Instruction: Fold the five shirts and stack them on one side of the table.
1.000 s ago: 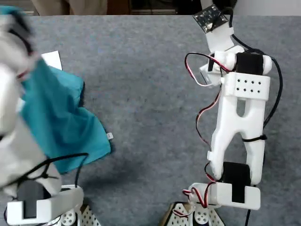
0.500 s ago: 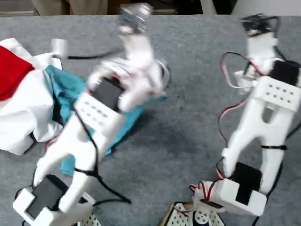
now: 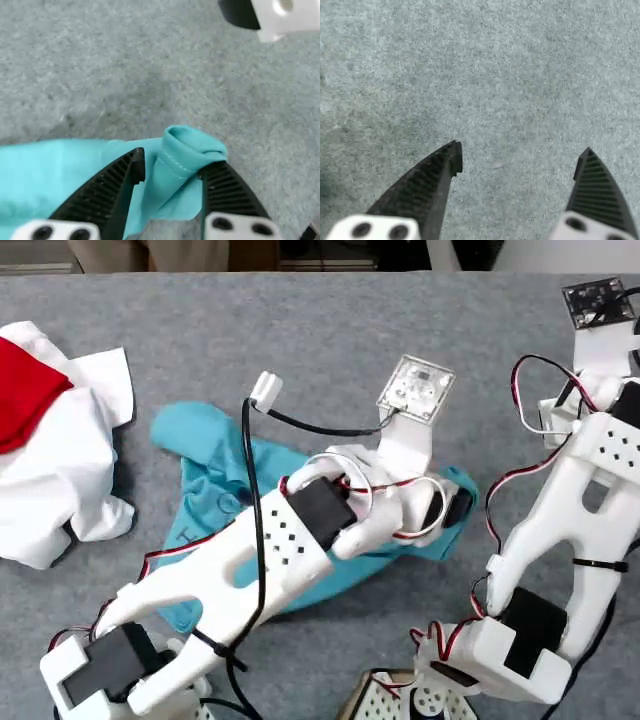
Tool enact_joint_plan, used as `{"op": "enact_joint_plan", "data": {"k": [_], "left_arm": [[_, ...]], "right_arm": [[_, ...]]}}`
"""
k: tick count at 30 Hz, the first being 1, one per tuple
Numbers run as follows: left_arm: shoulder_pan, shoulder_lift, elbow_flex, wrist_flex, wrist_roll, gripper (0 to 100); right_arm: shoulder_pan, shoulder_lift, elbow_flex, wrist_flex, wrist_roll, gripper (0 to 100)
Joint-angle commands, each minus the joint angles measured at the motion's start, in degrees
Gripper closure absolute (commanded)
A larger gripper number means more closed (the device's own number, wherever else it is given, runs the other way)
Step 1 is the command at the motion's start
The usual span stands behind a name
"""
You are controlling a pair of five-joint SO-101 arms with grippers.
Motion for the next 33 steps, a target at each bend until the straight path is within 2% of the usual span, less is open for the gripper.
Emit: {"op": "enact_joint_plan", "data": {"k": [1, 6, 9, 13, 17, 19, 23, 29, 33], "left_arm": [[0.00, -0.84, -9.23, 7.91, 0.44, 78], [-4.75, -0.92, -19.96, 17.76, 0.18, 77], [-8.18, -0.48, -24.35, 20.92, 0.09, 77], [-9.14, -0.48, -24.88, 21.45, 0.18, 79], [-9.14, -0.40, -24.97, 21.01, -0.18, 93], [-9.14, -0.40, -25.05, 20.92, -2.99, 99], [-9.14, -0.40, -24.88, 21.01, -6.59, 98], [-10.29, -0.40, -24.88, 21.27, -6.59, 98], [-10.29, -0.31, -24.79, 21.45, -6.59, 96]], "right_arm": [[-0.04, -2.59, -0.22, -1.23, 0.53, 64.1], [-2.51, -2.59, -0.31, -1.05, 0.44, 64.1], [-4.53, -2.59, -0.40, -0.70, 0.18, 64.1], [-7.87, -2.59, -0.31, 0.09, 0.09, 64.1], [-10.95, -2.59, -0.48, 0.88, 0.35, 64.1], [-11.38, -2.59, -0.57, 0.88, 0.35, 64.1], [-11.38, -2.59, -0.31, 0.88, 0.18, 64.1], [-11.38, -2.59, -0.31, 1.67, 0.09, 64.9], [-12.97, -2.86, -0.57, 5.89, 0.44, 76.3]]}}
